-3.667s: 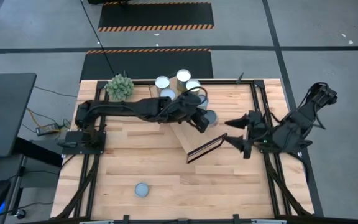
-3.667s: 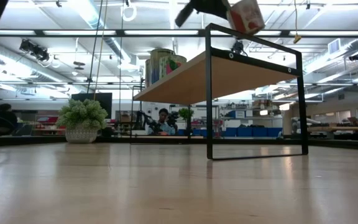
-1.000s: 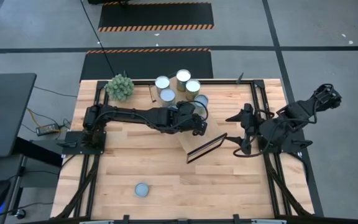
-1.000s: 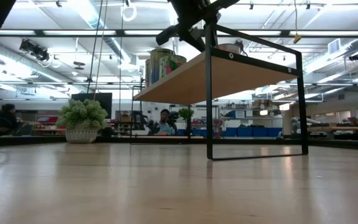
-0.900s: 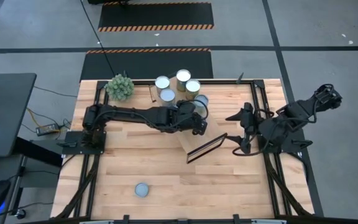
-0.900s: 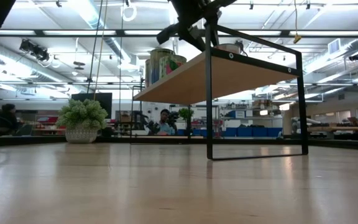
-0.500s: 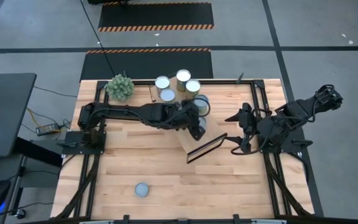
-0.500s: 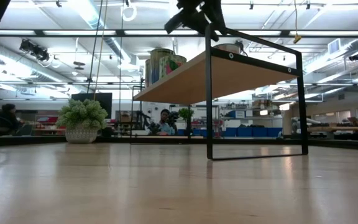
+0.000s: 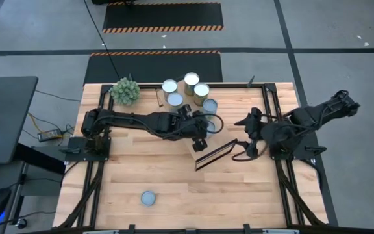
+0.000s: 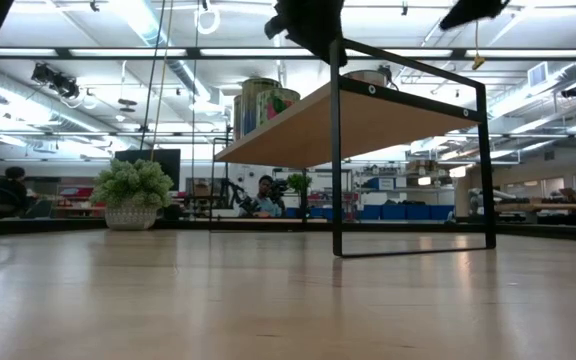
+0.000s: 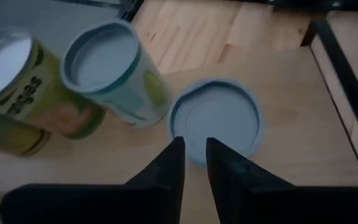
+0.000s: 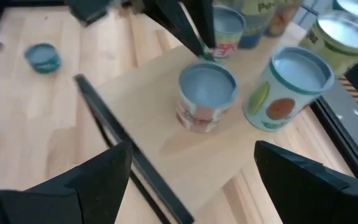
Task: Pick and place cans onto a shelf
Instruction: Put the white-pink can on the shelf
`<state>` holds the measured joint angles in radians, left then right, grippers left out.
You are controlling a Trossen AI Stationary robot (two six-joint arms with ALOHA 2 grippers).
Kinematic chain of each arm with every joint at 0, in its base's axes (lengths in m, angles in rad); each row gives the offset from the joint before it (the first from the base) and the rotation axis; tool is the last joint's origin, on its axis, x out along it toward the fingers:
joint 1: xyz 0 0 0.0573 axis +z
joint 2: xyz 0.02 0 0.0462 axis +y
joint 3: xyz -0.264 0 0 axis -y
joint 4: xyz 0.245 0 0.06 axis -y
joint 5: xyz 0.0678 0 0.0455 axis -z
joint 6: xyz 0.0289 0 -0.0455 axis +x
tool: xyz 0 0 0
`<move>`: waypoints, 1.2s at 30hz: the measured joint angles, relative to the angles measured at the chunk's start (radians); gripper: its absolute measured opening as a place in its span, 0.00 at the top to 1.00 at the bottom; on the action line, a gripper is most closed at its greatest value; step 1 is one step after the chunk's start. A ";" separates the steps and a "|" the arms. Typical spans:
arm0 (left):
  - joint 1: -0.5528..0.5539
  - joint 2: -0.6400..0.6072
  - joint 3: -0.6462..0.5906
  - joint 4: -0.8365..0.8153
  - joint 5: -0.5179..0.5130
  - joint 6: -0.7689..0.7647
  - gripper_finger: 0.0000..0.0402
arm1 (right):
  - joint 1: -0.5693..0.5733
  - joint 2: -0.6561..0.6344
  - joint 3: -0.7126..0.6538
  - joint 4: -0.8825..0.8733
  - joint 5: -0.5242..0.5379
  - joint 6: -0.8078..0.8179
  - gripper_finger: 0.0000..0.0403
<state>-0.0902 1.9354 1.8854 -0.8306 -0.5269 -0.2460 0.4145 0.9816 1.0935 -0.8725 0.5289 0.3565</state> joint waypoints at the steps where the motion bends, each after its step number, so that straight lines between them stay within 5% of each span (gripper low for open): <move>1: 0.000 0.000 0.000 -0.013 -0.009 -0.009 0.83 | -0.012 0.001 -0.016 0.009 0.000 -0.001 0.14; 9: -0.021 -0.008 0.001 -0.064 -0.170 0.027 0.89 | -0.095 0.017 -0.104 0.165 -0.034 -0.049 0.14; 24: 0.060 -0.003 0.000 -0.080 0.017 0.079 0.91 | -0.229 0.156 -0.118 0.259 -0.009 -0.206 0.14; 36: 0.057 -0.003 0.000 -0.074 0.005 0.231 0.91 | -0.225 0.221 -0.119 0.259 0.093 -0.248 0.14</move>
<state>-0.0328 1.9324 1.8858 -0.9045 -0.5222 -0.0148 0.1896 1.2026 0.9749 -0.6136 0.6215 0.1084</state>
